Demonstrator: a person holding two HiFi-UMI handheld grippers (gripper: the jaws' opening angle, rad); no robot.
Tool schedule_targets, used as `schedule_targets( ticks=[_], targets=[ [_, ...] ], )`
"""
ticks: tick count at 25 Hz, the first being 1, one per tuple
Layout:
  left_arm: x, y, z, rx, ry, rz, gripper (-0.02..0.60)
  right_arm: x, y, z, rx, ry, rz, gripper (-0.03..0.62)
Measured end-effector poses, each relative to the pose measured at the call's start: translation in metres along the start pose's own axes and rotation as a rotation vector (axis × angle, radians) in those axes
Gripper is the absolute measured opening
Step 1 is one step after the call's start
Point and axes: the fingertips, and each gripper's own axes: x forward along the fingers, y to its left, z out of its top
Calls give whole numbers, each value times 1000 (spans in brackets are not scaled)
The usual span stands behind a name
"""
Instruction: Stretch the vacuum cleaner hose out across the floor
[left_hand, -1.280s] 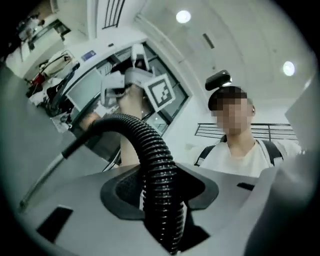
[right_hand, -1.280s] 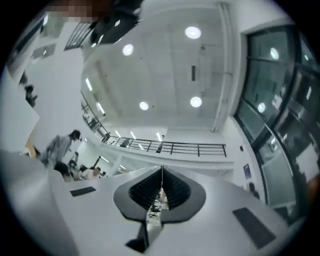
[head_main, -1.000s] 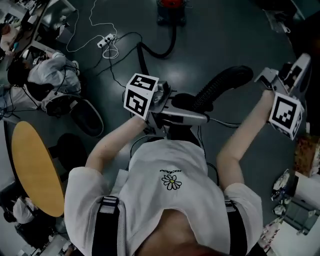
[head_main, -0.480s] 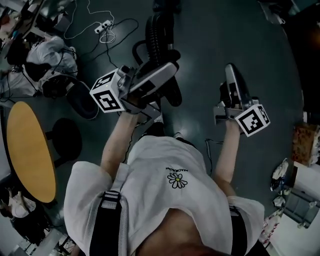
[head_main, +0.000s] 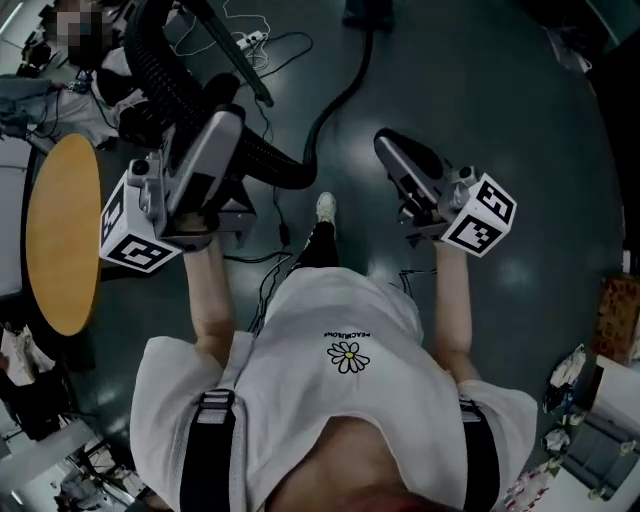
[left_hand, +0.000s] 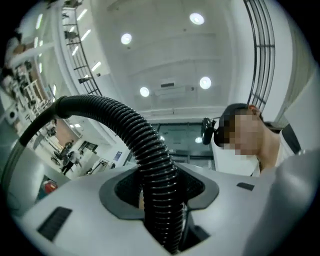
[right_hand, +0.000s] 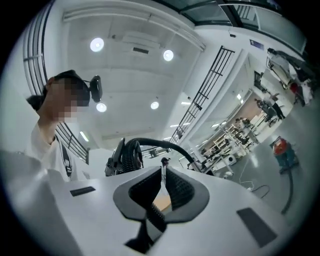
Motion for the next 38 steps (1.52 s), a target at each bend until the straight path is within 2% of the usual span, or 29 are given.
schedule_targets(
  ticks=[1, 3, 6, 8, 10, 12, 17, 19, 22, 24, 26, 29, 31, 33, 35, 36, 37, 38],
  targets=[
    [-5, -21, -4, 29, 43, 14, 176, -2, 15, -6, 32, -5, 38, 14],
    [-23, -50, -8, 26, 99, 28, 176, 5, 49, -19, 115, -18, 132, 14],
    [-60, -67, -14, -67, 103, 79, 177, 22, 126, -67, 194, 64, 342, 15],
    [-84, -66, -26, -161, 84, 124, 176, 22, 171, -108, 224, 158, 431, 14],
    [-108, -66, -39, -251, 73, 155, 178, 15, 188, -133, 320, 181, 411, 15],
    [-125, -72, -54, -302, 94, 148, 178, 3, 193, -147, 445, 180, 380, 15],
    [-135, -101, -82, -389, 165, -29, 178, -19, 192, -167, 569, 214, 259, 15],
    [-136, -120, -86, -391, 215, -116, 178, -19, 183, -157, 621, 161, 190, 17],
    [-141, -145, -87, -389, 244, -225, 178, -16, 160, -125, 765, -3, 113, 125],
    [-149, -156, -94, -357, 300, -248, 178, -11, 137, -108, 913, -123, 76, 175],
    [-155, -164, -108, -322, 385, -256, 178, 1, 120, -107, 1036, -150, 52, 181],
    [-163, -173, -129, -292, 507, -295, 176, 34, 112, -132, 1178, -38, 38, 181],
    [-165, -187, -143, -258, 595, -349, 176, 56, 112, -146, 1259, 20, 60, 181],
    [-165, -202, -156, -242, 659, -403, 176, 68, 113, -141, 1309, 4, 130, 181],
    [-164, -212, -163, -257, 685, -454, 176, 69, 115, -128, 1333, -46, 197, 179],
    [-165, -217, -165, -270, 701, -482, 176, 68, 115, -125, 1357, -69, 211, 179],
    [-167, -221, -169, -280, 723, -508, 175, 69, 115, -126, 1377, -68, 205, 216],
    [-168, -225, -174, -284, 744, -533, 175, 71, 116, -133, 1378, -32, 181, 216]
  ],
)
